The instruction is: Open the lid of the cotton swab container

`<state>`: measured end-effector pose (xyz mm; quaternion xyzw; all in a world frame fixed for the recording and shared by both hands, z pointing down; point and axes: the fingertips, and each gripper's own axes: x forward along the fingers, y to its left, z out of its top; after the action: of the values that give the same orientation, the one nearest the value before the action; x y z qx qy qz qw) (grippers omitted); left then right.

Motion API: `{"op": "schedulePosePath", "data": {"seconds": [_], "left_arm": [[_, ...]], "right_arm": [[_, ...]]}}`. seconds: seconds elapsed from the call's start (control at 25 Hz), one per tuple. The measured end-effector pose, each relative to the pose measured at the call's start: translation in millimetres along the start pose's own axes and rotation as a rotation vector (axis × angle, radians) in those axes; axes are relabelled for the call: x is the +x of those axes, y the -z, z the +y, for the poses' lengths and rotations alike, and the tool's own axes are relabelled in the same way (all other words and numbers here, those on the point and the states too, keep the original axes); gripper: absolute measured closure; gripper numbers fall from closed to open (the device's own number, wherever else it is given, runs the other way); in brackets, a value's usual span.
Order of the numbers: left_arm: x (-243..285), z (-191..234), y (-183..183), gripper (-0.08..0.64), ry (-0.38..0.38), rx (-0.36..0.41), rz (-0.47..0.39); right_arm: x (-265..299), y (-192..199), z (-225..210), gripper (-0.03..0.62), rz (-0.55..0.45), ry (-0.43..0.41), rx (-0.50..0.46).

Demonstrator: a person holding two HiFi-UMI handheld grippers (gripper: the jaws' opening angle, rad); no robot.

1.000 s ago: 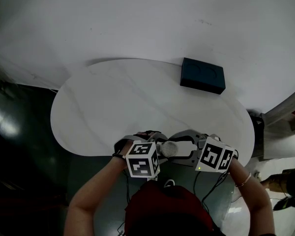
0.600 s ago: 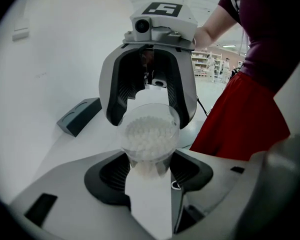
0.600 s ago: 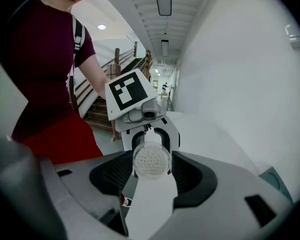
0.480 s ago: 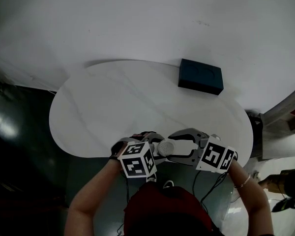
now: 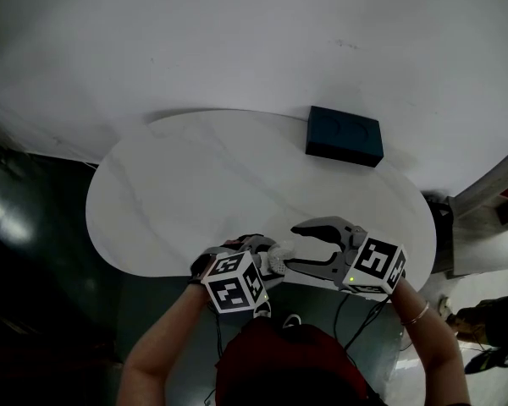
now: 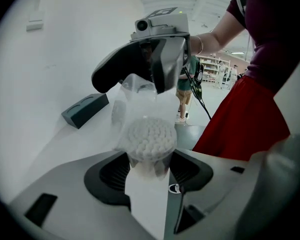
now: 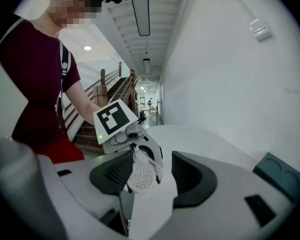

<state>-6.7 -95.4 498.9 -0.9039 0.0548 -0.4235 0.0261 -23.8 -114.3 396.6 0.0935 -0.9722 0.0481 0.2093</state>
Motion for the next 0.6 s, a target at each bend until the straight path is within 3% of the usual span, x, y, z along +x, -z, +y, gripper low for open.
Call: {"op": "schedulePosePath", "data": {"seconds": [0.28, 0.6], "left_arm": [[4.3, -10.1, 1.9, 0.291, 0.004, -0.037, -0.02], [-5.2, -5.4, -5.7, 0.293, -0.019, -0.226, -0.166]], "right_arm": [[-0.4, -0.5, -8.7, 0.346, -0.031, 0.03, 0.012], [-8.4, -1.3, -27.0, 0.347, -0.113, 0.108, 0.103]]}}
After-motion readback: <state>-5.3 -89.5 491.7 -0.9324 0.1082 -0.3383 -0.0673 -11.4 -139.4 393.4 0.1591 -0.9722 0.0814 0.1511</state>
